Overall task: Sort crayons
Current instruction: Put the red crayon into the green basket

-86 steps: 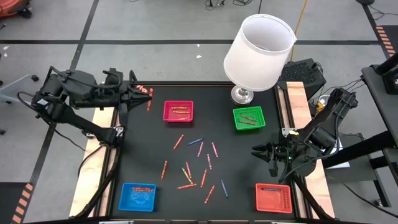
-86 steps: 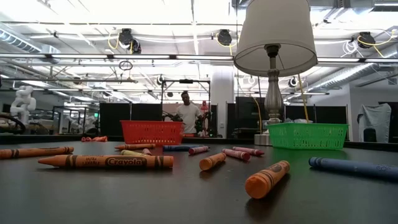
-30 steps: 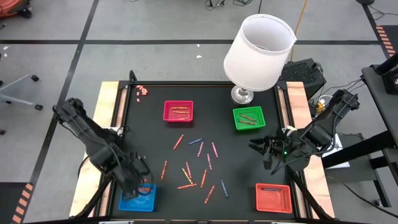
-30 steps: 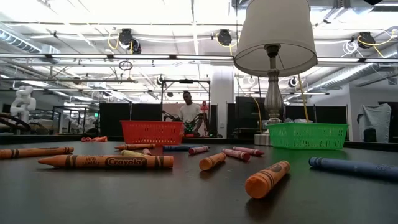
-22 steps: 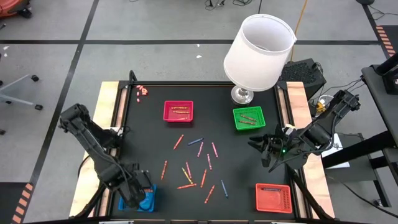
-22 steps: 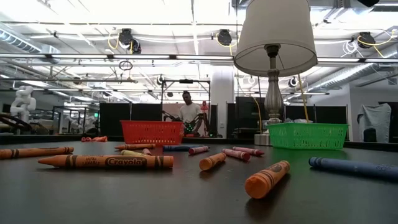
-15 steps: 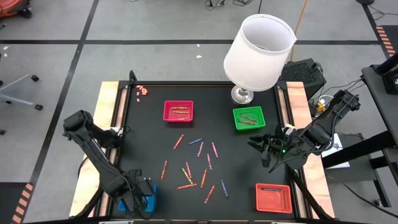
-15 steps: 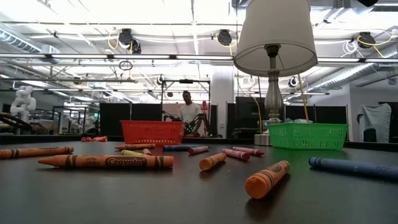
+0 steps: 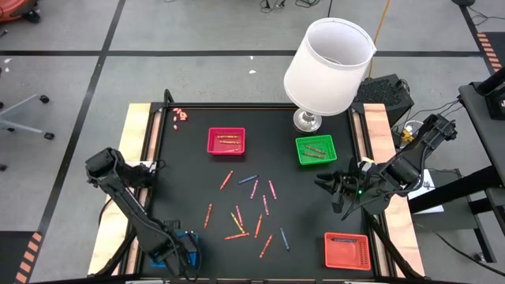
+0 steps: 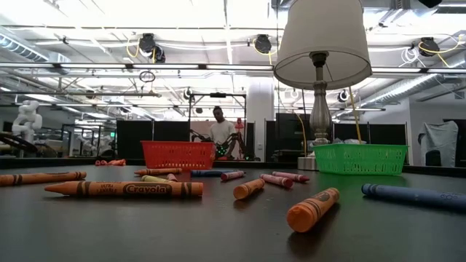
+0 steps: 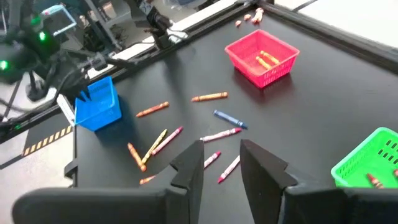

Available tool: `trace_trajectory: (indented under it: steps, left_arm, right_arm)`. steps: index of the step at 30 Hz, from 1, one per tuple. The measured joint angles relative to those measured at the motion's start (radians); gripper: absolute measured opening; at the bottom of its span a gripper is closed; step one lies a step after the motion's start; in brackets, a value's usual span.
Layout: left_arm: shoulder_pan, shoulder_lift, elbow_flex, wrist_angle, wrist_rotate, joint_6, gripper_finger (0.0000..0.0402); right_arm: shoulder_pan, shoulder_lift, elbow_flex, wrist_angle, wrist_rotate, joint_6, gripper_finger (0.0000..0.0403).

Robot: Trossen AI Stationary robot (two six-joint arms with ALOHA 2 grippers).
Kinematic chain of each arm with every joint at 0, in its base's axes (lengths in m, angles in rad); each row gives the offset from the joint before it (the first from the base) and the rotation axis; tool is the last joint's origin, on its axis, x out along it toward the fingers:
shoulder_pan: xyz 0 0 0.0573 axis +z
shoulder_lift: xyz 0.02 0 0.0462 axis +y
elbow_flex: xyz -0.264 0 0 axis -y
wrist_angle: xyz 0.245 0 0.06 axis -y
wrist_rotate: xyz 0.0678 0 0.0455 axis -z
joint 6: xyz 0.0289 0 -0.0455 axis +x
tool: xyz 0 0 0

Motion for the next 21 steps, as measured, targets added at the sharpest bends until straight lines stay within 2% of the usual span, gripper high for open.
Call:
trace_trajectory:
  steps: [4, 8, 15, 21]
  left_arm:
    - [0.012, -0.043, 0.000, -0.004, 0.033, -0.067, 0.0043]
    - [0.029, -0.118, 0.001, -0.004, 0.022, -0.162, 0.0043]
    - [0.053, -0.286, 0.001, -0.006, -0.140, -0.291, 0.0043]
    - [0.104, -0.405, 0.002, -0.012, -0.302, -0.241, 0.0043]
  right_arm:
    - [0.000, 0.000, 0.000, -0.001, -0.007, -0.007, 0.0089]
    - [0.000, 0.000, 0.000, -0.001, -0.007, -0.007, 0.0089]
    - [0.000, 0.000, 0.000, 0.019, -0.008, -0.003, 0.0089]
    - [-0.003, 0.000, 0.000, 0.093, -0.011, -0.002, 0.0089]
